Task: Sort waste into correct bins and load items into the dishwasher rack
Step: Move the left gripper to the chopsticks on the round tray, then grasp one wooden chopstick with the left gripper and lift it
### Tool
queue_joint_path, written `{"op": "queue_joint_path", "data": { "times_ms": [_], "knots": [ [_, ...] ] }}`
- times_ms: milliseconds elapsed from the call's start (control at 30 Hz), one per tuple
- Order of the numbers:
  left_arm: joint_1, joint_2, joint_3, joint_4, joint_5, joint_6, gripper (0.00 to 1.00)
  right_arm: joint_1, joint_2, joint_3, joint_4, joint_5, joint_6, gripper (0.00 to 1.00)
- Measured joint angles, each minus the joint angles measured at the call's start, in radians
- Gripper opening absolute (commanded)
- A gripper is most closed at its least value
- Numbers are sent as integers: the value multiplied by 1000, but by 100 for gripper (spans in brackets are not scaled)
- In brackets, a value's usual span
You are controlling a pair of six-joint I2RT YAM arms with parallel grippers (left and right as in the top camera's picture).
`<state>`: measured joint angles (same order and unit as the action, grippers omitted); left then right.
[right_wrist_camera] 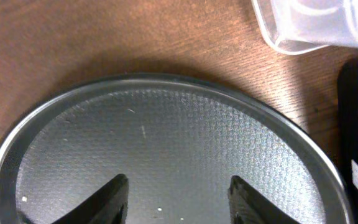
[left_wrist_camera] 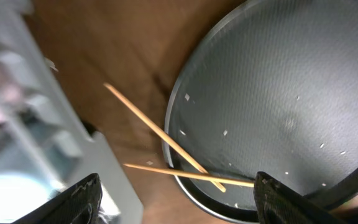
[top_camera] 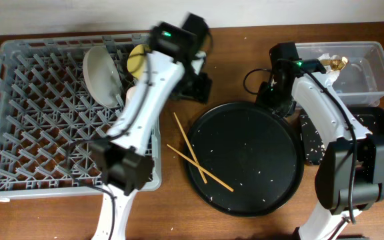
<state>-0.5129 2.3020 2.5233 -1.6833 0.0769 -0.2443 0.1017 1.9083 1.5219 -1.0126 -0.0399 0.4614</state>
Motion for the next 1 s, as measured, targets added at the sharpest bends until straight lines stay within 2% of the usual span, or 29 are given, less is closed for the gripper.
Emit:
{"op": "queue_joint_path", "data": {
  "times_ms": [100,133,200,333,467,567,667,767,1000],
  "knots": [
    [-87,19,-82,-1,-105,-91,78,0,0,-43,12,8,-6,59],
    [-122,19,-114,0,-143,-134,78,0,0,-70,15,16,-7,66],
    [-191,19,-180,11,-205,-216,77,0,0,-100,29,23,-14,72],
    [-242,19,-377,98,-256,-318,76,0,0,-133,52,33,-16,81],
    [-247,19,-519,194,-268,-367,75,0,0,-134,94,43,-20,86],
    [-246,-52,-706,359,-243,-382,75,0,0,-135,126,55,-27,87],
    [-246,-241,-937,533,-220,-439,73,0,0,-135,148,60,-36,88],
    [-246,-341,-1116,740,-201,-492,66,0,0,-136,159,63,-42,89],
    [-246,-340,-1159,784,-180,-513,61,0,0,-136,162,63,-43,89]
  ]
}}
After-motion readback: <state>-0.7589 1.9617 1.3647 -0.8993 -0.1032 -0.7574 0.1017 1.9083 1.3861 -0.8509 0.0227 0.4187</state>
